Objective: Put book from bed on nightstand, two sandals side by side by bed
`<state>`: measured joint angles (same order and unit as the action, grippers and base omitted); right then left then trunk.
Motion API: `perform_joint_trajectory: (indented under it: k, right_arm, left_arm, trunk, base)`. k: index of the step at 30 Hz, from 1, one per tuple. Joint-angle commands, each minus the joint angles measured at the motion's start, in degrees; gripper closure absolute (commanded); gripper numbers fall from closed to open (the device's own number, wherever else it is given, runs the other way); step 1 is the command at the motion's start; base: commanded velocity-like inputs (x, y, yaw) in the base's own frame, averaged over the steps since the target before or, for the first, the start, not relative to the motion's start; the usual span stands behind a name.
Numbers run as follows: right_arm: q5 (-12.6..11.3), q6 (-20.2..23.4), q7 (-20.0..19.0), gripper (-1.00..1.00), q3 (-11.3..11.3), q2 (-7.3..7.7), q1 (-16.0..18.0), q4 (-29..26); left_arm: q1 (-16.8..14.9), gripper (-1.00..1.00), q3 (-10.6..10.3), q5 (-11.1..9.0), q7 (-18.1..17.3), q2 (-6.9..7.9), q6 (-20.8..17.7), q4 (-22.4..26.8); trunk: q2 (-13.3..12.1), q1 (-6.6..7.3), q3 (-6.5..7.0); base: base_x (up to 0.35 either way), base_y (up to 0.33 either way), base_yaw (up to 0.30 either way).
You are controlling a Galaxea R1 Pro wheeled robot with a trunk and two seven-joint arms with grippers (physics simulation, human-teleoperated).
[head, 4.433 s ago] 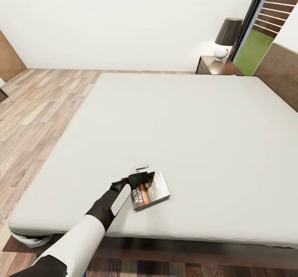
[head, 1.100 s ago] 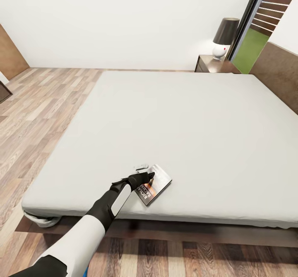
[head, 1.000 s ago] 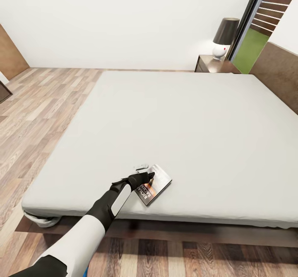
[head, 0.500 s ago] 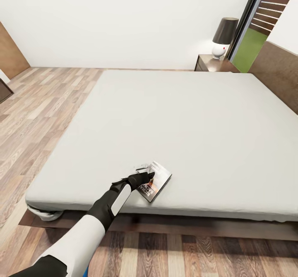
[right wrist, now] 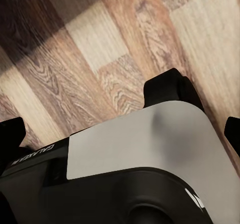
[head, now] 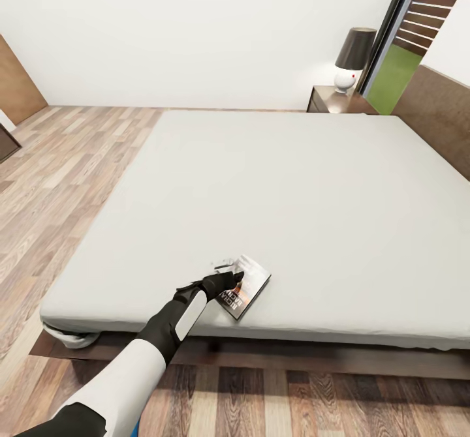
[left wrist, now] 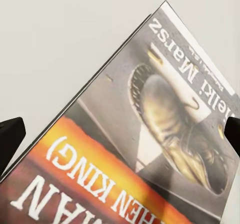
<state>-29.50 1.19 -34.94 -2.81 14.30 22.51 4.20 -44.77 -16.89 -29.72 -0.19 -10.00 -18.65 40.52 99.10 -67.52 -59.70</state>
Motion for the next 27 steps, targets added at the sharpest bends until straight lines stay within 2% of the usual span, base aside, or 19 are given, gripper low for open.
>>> perform_joint_trajectory:
  k: [1,9,27]
  right_arm:
    - [-0.2,0.1,-0.3,-1.0,-0.3,0.02,0.1,0.2]
    - [-0.2,0.1,-0.3,-1.0,-0.3,0.02,0.1,0.2]
    - [-0.2,0.1,-0.3,-1.0,-0.3,0.02,0.1,0.2]
  left_arm:
    - [0.0,-1.0,0.0,-0.3,0.0,0.0,-0.2,0.0]
    - [0.0,-1.0,0.0,-0.3,0.0,0.0,-0.2,0.1]
    - [0.0,-1.0,0.0,-0.3,0.0,0.0,-0.2,0.1]
  trunk:
    - [0.0,0.0,-0.03]
    - [0.0,0.0,-0.03]
    - [0.0,0.0,-0.03]
  base:
    - [0.034,0.0,0.0]
    - [0.176,0.0,0.0]
    - [0.025,-0.009,0.0]
